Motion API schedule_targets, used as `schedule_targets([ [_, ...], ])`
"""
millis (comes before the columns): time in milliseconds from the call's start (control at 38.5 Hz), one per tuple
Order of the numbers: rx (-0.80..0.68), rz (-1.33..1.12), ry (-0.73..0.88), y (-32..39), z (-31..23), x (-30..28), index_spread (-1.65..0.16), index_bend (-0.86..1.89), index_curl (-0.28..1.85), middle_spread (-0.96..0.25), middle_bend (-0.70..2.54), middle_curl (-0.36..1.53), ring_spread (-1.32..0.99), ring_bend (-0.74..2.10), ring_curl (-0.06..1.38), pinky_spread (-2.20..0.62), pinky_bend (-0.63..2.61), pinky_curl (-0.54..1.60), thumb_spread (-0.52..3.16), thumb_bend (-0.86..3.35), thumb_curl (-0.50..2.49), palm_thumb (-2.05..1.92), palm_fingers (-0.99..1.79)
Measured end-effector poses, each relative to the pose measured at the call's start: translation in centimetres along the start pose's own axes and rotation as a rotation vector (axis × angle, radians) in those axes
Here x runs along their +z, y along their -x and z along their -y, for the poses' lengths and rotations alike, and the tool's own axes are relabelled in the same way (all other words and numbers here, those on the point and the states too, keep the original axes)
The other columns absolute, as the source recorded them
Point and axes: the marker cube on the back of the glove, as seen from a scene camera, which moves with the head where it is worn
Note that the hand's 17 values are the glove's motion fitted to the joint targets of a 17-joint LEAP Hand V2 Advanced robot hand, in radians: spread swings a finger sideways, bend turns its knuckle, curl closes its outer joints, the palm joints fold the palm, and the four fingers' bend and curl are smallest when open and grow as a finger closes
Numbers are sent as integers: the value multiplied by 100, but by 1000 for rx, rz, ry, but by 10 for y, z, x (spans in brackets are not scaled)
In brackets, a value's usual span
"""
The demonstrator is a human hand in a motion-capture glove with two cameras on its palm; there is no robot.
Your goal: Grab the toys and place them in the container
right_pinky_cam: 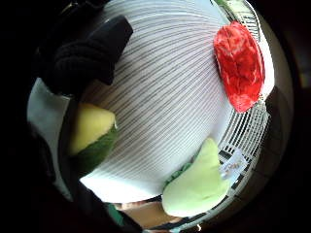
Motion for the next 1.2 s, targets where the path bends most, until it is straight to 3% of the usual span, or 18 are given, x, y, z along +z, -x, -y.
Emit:
schedule_targets([
  [26,8,-9,-8,2,-1,1,-25,-3,24,1,31,35,-18,37,24,-2,62,35,102,2,14,6,8],
  [52,10,-32,-29,4,-1,0,-24,28,31,-5,34,36,-26,49,27,-15,75,38,112,32,23,50,76],
  [78,5,-60,-54,4,-1,-3,-25,26,27,-5,31,33,-27,47,20,-17,73,30,112,37,26,57,82],
  [156,-23,-65,-76,-3,9,-19,-20,42,34,-13,39,37,-33,63,27,-28,65,29,104,49,34,77,123],
  [208,-21,-14,-48,-7,13,-33,-18,46,38,-16,41,39,-34,68,31,-32,65,33,100,53,37,82,121],
  [234,-19,6,-39,-7,13,-41,-15,52,42,-20,58,44,-38,70,33,-37,58,32,91,51,38,81,143],
  [260,-20,19,-34,-7,12,-48,-15,51,43,-21,73,49,-37,79,36,-19,47,29,99,55,39,84,137],
  [286,-26,26,-31,-7,11,-56,-14,53,45,-22,77,50,-38,83,38,-19,45,30,98,56,40,86,136],
  [312,-33,31,-28,-7,10,-65,-14,49,44,-23,74,50,-37,91,41,-33,52,33,91,49,40,78,140],
  [442,-50,44,-82,0,6,-111,-17,44,48,-29,60,49,-42,96,45,-43,75,38,80,41,43,71,110],
  [520,-70,41,-152,8,4,-140,-20,39,48,-32,57,49,-44,98,46,-46,81,39,75,36,45,66,106],
  [624,59,75,-149,35,-8,-178,-22,35,49,-36,54,49,-45,99,47,-48,83,40,70,33,48,65,106],
  [806,-137,30,-324,79,-7,-232,-26,33,52,-41,56,53,-46,103,48,-49,81,39,64,33,55,68,114],
  [1196,-296,-12,-496,230,-67,-313,-30,40,64,-45,65,62,-46,107,51,-50,80,38,52,32,67,69,117],
])
